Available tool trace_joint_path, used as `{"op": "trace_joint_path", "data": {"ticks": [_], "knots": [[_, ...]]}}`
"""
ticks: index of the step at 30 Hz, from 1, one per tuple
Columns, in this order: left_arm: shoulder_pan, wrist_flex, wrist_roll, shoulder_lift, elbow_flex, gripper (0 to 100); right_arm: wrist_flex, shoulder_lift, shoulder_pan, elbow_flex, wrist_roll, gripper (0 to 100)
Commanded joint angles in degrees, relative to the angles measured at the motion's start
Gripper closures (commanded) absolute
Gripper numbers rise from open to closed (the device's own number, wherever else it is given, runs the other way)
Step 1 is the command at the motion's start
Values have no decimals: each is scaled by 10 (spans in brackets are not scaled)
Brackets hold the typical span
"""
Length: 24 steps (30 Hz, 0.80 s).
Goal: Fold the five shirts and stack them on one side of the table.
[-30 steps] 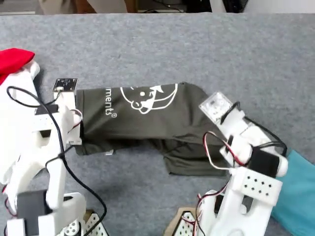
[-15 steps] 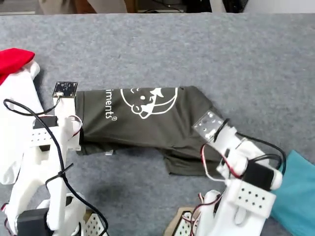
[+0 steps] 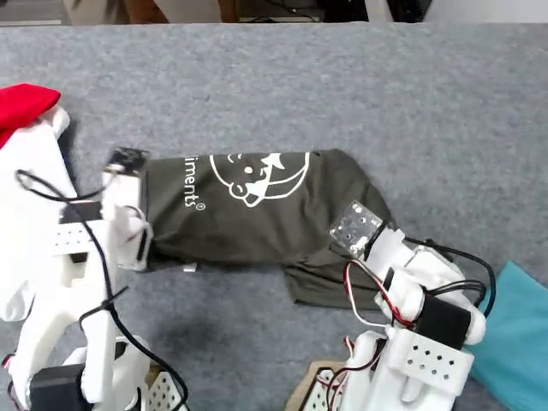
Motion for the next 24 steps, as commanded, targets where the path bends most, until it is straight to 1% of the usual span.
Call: {"op": "trace_joint_path", "data": {"ticks": [1,2,4,6,7,9,12,14,16,20,24], "knots": [[-40,-6,4,-15,-56,842,7,-2,-6,-65,4,765],[-50,-6,4,-15,-69,846,4,0,-6,-80,4,796],[-62,-7,8,-14,-101,847,-20,2,-8,-94,-6,888],[-64,-11,49,-13,-138,847,-62,26,-18,-98,-21,975],[-63,-7,78,-12,-159,850,-77,45,-22,-101,-25,994],[-58,-4,113,-12,-191,891,-90,95,-30,-124,-37,982],[-30,11,100,-12,-221,946,-103,189,-39,-194,-75,979],[-9,13,112,-8,-228,952,-116,263,-46,-249,-94,979],[15,-18,142,-2,-219,954,-121,353,-79,-306,-116,979],[46,-113,215,47,-195,954,-121,541,-143,-427,-185,980],[48,-167,244,135,-205,955,-121,691,-190,-532,-243,980]]}}
